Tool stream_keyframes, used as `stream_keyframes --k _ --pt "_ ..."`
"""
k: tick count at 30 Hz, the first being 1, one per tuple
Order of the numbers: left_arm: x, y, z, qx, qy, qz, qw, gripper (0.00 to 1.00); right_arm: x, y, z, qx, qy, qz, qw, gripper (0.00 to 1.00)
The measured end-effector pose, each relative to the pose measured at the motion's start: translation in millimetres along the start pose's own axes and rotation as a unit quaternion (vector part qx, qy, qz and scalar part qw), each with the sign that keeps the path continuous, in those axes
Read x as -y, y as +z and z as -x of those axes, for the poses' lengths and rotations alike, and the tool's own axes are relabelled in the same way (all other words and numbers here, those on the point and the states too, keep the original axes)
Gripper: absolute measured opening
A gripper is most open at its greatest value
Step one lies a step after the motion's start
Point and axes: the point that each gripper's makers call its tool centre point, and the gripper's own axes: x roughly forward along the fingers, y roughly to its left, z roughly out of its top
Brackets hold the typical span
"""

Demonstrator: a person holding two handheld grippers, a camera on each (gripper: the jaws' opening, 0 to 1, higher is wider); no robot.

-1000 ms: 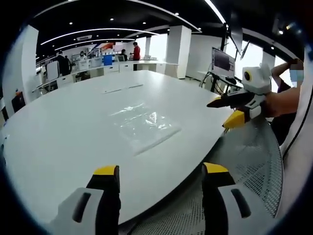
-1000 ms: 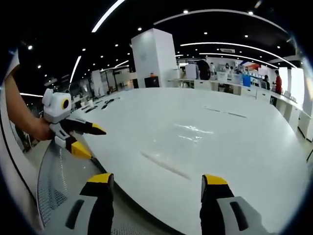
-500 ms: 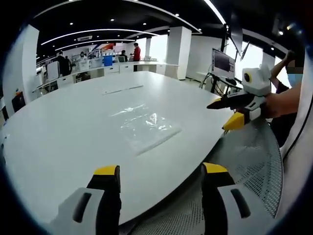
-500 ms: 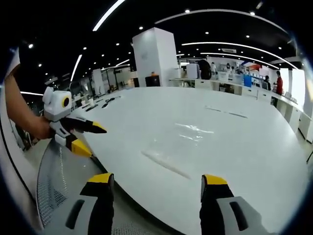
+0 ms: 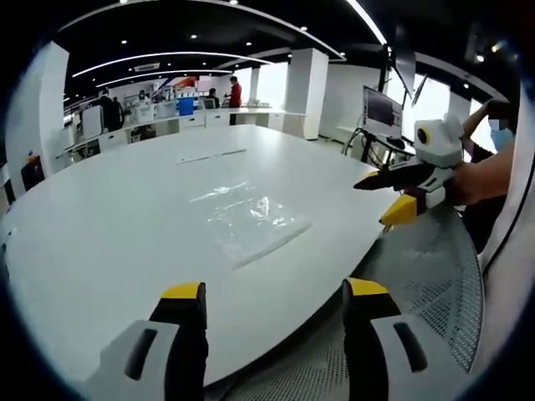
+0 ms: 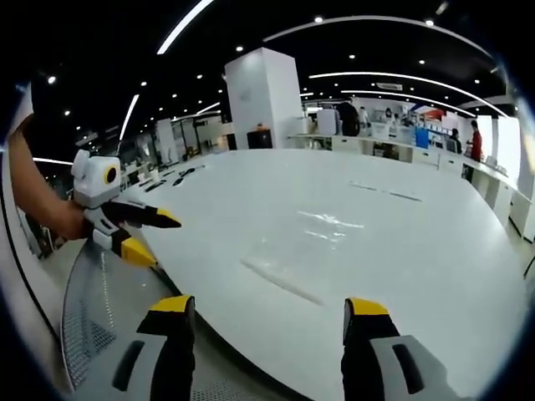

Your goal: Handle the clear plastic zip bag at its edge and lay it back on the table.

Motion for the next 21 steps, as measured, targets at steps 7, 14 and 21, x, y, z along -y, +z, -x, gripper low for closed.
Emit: stream_keyframes --k 7,14,21 --pt "1.0 0.6 -0.1 0.002 0.000 -0.001 1.0000 0.63 0.0 -1.1 -0.4 -0.002 0.000 0.003 1.0000 0.72" --pt "-2.3 0.0 0.2 0.004 0.002 0.000 1.0000 0.63 -1.3 0.0 0.1 0.000 0.001 0.004 1.0000 0.72" --pt "7.2 0.7 0.1 -0.004 -0.001 -0.002 1.0000 0.63 0.4 1.5 0.9 0.007 -0.002 0.004 1.0000 0.71"
